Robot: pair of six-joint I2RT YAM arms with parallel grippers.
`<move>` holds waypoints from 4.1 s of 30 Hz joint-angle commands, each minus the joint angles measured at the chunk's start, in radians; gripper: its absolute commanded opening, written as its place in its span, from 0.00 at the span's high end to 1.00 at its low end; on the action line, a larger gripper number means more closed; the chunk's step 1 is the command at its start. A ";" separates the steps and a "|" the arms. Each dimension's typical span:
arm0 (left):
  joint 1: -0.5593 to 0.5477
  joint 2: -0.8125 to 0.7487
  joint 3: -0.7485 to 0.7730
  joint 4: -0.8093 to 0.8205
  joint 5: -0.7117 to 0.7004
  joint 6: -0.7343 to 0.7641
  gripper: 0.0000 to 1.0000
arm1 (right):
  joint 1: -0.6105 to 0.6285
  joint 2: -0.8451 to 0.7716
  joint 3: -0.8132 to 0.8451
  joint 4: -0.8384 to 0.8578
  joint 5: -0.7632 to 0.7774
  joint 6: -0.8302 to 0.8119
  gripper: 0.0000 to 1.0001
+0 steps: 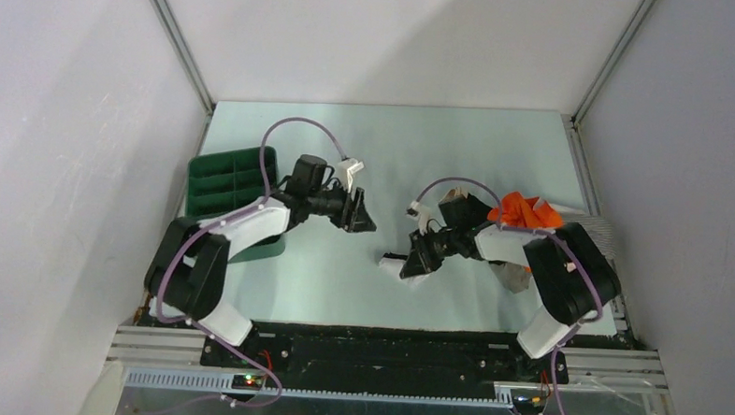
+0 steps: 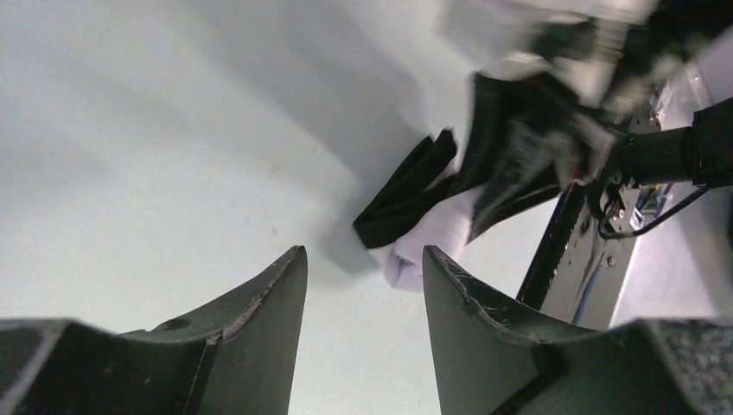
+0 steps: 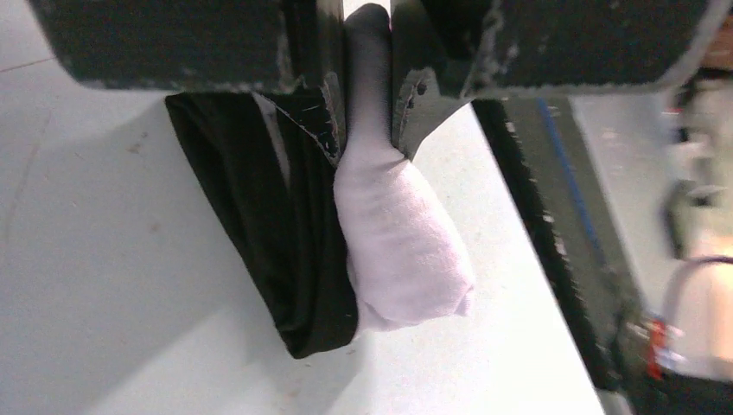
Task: Roll the underwear
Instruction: Roll the underwear to the center of the board.
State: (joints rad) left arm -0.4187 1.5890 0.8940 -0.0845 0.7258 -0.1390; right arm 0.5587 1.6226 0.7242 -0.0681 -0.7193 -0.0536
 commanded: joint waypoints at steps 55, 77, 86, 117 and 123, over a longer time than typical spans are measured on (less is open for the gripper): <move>-0.634 0.220 -0.215 0.198 -0.638 1.697 1.00 | -0.358 0.190 0.259 -0.422 -0.206 0.140 0.21; -0.496 0.468 0.394 -0.790 -0.187 1.007 1.00 | -0.216 -1.007 -0.166 -0.410 0.133 -0.451 0.18; -0.428 0.527 0.406 -0.734 -0.088 0.856 0.99 | -0.001 -0.932 -0.222 -0.391 0.128 -0.758 0.38; -0.333 0.627 0.546 -0.816 -0.049 0.846 0.91 | 0.069 -0.263 -0.233 0.166 0.271 -1.170 0.34; -0.298 0.587 0.526 -0.749 -0.027 0.770 0.77 | 0.041 -0.170 -0.109 0.012 0.280 -1.174 0.81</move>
State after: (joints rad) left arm -0.7338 2.1098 1.5051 -0.6674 0.7918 0.7238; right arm 0.6186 1.3922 0.5407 0.0952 -0.4500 -1.2106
